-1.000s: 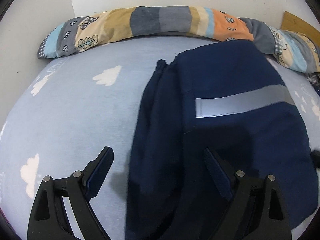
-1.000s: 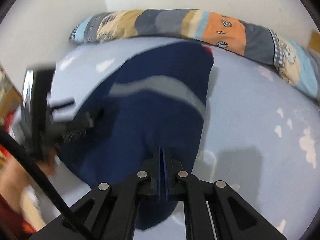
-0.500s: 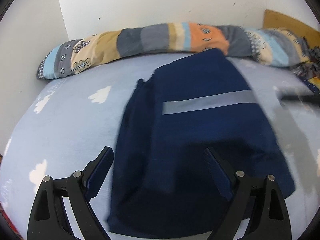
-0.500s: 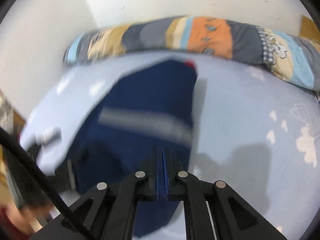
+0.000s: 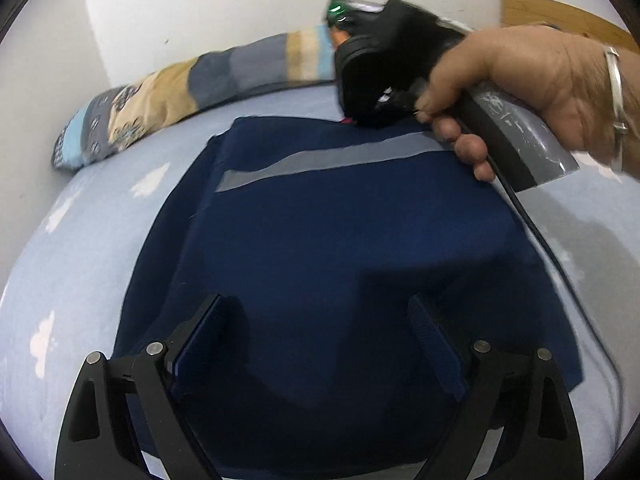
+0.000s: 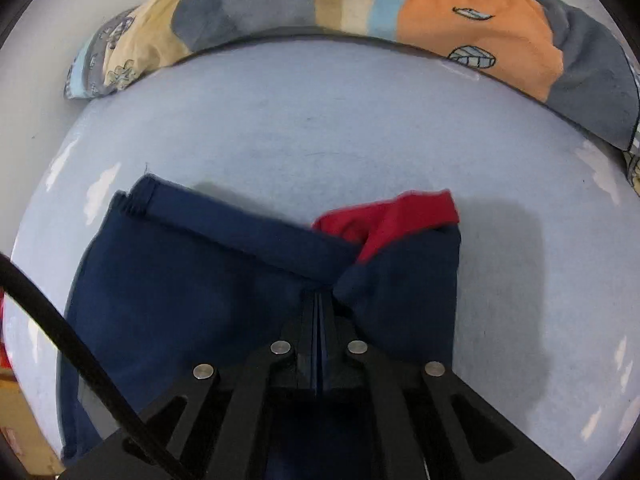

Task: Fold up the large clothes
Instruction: 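Release and press the folded jacket bundle flat with the right tool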

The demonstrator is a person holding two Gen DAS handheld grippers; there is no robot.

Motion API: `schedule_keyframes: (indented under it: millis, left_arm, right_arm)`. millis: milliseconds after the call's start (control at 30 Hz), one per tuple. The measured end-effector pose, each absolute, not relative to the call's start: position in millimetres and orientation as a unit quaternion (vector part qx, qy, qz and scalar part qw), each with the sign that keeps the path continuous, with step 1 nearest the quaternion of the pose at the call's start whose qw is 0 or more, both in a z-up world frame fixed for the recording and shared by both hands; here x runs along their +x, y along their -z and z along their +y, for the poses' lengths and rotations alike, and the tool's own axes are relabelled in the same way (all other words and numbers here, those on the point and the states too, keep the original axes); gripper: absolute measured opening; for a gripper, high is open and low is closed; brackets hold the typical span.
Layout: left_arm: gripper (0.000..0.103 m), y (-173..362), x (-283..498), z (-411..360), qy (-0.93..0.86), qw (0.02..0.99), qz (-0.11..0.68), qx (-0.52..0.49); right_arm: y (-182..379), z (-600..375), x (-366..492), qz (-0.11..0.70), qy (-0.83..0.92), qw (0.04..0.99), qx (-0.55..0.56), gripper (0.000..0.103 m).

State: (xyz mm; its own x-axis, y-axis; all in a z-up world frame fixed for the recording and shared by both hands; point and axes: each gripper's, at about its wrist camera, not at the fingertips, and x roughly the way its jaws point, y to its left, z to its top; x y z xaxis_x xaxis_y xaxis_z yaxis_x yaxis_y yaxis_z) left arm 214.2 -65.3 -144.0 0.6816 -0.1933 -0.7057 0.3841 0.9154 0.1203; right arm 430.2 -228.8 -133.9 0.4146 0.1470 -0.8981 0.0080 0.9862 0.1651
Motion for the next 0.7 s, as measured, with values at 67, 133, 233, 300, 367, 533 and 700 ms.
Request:
schedule_keyframes:
  millis: [67, 133, 233, 300, 367, 533, 700]
  left_arm:
    - [0.093, 140.4, 211.0, -61.0, 0.150, 0.914, 0.353, 0.128]
    - [0.093, 133.6, 208.1, -56.0, 0.154, 0.917, 0.349, 0.117]
    - [0.092, 118.1, 206.5, -44.1, 0.135, 0.927, 0.331, 0.117]
    - [0.092, 112.4, 209.0, -33.6, 0.128, 0.927, 0.334, 0.113]
    - [0.092, 109.7, 211.0, -17.8, 0.113, 0.929, 0.336, 0.104]
    - [0.093, 143.0, 221.0, 11.9, 0.104, 0.904, 0.400, 0.111]
    - [0.096, 129.6, 207.7, 37.9, 0.086, 0.908, 0.405, 0.068]
  right_arm:
    - [124.0, -229.4, 429.9, 0.536, -0.035, 0.839, 0.087, 0.002]
    - [94.6, -224.7, 408.9, 0.494, -0.080, 0.860, 0.098, 0.004]
    - [54.0, -223.3, 355.0, 0.443, -0.091, 0.887, 0.090, 0.020]
    - [45.3, -217.1, 312.6, 0.440, -0.090, 0.891, 0.063, 0.025]
    - [47.4, -209.4, 284.1, 0.445, -0.102, 0.888, 0.052, 0.025]
    - [96.8, -184.7, 220.5, 0.496, -0.113, 0.861, 0.032, 0.026]
    - [120.2, -173.8, 211.3, 0.507, -0.078, 0.858, 0.025, 0.026]
